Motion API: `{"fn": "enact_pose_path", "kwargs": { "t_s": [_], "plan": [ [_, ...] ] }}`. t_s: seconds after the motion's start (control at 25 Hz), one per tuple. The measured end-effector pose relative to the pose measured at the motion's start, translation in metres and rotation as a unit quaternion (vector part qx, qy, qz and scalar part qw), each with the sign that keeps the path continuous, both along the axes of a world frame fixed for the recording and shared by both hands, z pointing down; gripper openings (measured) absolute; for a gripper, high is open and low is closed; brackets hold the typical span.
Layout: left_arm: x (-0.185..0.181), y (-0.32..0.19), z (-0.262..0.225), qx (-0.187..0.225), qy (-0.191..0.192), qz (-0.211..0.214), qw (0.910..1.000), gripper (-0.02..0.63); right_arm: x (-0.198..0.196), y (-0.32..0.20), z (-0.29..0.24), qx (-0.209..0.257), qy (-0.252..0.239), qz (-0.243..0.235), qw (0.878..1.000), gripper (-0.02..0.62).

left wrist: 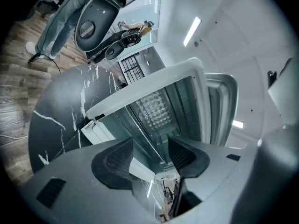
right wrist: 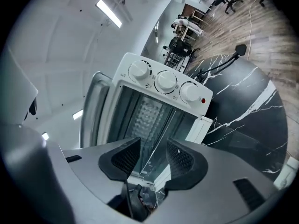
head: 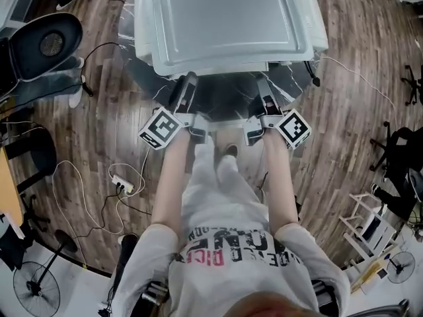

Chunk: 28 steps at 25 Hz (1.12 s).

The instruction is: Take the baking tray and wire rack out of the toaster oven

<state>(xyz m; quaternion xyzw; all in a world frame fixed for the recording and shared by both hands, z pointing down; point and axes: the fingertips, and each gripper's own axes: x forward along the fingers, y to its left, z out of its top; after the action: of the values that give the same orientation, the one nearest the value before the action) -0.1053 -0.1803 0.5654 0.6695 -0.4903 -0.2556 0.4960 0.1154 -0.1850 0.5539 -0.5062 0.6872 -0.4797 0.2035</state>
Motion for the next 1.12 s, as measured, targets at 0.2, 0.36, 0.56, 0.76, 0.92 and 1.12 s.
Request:
{"fn": "enact_pose_path", "kwargs": {
  "t_s": [0.2, 0.36, 0.56, 0.76, 0.92, 1.12],
  "plan": [
    [-0.005, -0.041, 0.015, -0.016, 0.02, -0.005, 0.9997, 0.229, -0.013, -0.019, 0.018, -0.026, -0.016, 0.022, 0.999, 0.164],
    [-0.007, -0.068, 0.018, -0.014, 0.041, -0.01, 0.999, 0.233, -0.021, -0.03, 0.024, -0.031, -0.023, 0.025, 0.999, 0.164],
    [-0.01, -0.094, 0.026, -0.03, 0.065, -0.022, 0.9972, 0.19, -0.025, -0.042, 0.033, -0.043, -0.021, 0.034, 0.998, 0.166],
    [-0.013, -0.08, 0.039, -0.054, 0.097, -0.014, 0.9937, 0.02, -0.029, -0.045, 0.047, -0.063, -0.015, 0.046, 0.997, 0.188],
    [-0.006, -0.053, 0.037, -0.062, 0.114, -0.004, 0.9915, 0.014, -0.027, -0.048, 0.055, -0.084, -0.031, 0.065, 0.994, 0.212],
    [-0.001, -0.032, 0.035, -0.067, 0.115, 0.018, 0.991, 0.012, -0.021, -0.058, 0.058, -0.084, -0.051, 0.085, 0.992, 0.212]
  ]
}}
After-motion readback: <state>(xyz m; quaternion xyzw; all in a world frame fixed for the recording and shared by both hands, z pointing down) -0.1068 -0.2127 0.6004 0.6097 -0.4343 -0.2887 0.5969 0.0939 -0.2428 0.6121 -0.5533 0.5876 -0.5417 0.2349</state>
